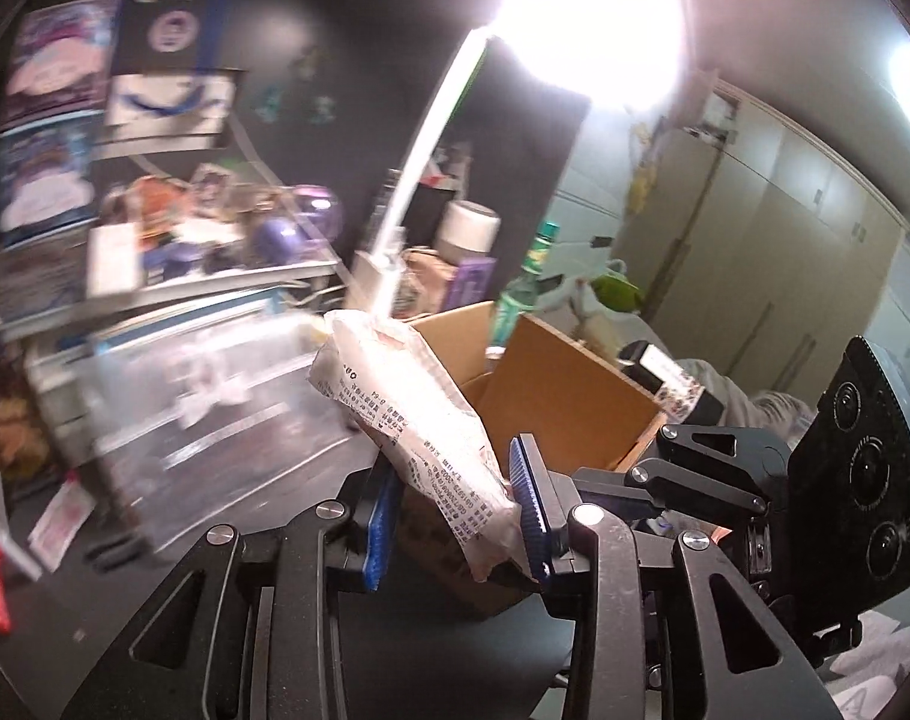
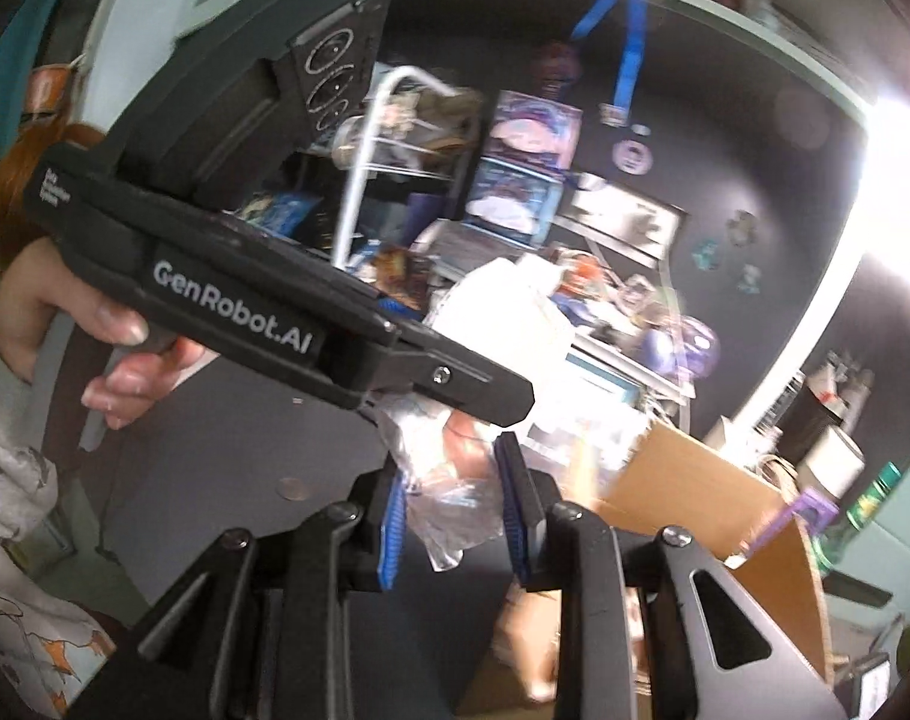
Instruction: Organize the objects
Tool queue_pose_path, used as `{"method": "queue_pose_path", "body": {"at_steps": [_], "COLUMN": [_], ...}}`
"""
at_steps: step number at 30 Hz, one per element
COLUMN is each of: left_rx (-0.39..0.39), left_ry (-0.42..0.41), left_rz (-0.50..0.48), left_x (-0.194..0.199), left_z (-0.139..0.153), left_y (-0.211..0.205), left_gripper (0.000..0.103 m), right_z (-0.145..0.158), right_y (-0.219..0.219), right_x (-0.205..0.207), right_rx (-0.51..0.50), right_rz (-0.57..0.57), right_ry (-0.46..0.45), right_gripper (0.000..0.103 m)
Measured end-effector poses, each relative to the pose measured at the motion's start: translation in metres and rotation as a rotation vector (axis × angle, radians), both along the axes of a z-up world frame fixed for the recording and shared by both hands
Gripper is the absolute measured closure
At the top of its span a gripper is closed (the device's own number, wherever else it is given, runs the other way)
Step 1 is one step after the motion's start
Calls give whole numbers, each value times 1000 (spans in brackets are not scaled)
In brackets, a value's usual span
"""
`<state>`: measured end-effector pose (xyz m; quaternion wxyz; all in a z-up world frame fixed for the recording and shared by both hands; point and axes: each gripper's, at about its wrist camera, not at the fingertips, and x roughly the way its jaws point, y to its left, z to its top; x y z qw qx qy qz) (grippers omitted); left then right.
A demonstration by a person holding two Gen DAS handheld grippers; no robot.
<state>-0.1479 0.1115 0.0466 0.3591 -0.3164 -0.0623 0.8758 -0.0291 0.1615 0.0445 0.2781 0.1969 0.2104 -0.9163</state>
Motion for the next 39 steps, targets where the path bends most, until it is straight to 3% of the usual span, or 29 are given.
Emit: {"method": "queue_pose_path", "body": {"at_steps": [8, 21, 22, 25, 27, 31, 39], "left_rx": [6, -43, -47, -63, -65, -64, -49], "left_ry": [-53, -111, -113, -102, -91, -71, 43], "left_rz": [-103, -144, -142, -120, -115, -108, -50], "left_x": [-28, -54, -54, -54, -52, -46, -13], "left_z": [-1, -13, -13, -13, -12, -7, 21], "left_y": [59, 106, 107, 107, 105, 98, 46], "left_gripper": [72, 71, 69, 41, 28, 17, 12], "right_z": [8, -3, -3, -4, -3, 0, 13], "right_y": [67, 113, 114, 116, 117, 116, 89], "right_x": [-17, -35, -35, -36, -36, -32, -9], "right_rx": [-56, -93, -94, -99, -106, -121, -138], "right_rz": [-103, -178, -180, -187, -196, -193, -109], "right_ry": [-84, -186, -187, -191, -185, -178, -116], "right_gripper": [79, 77, 77, 67, 52, 49, 49]}}
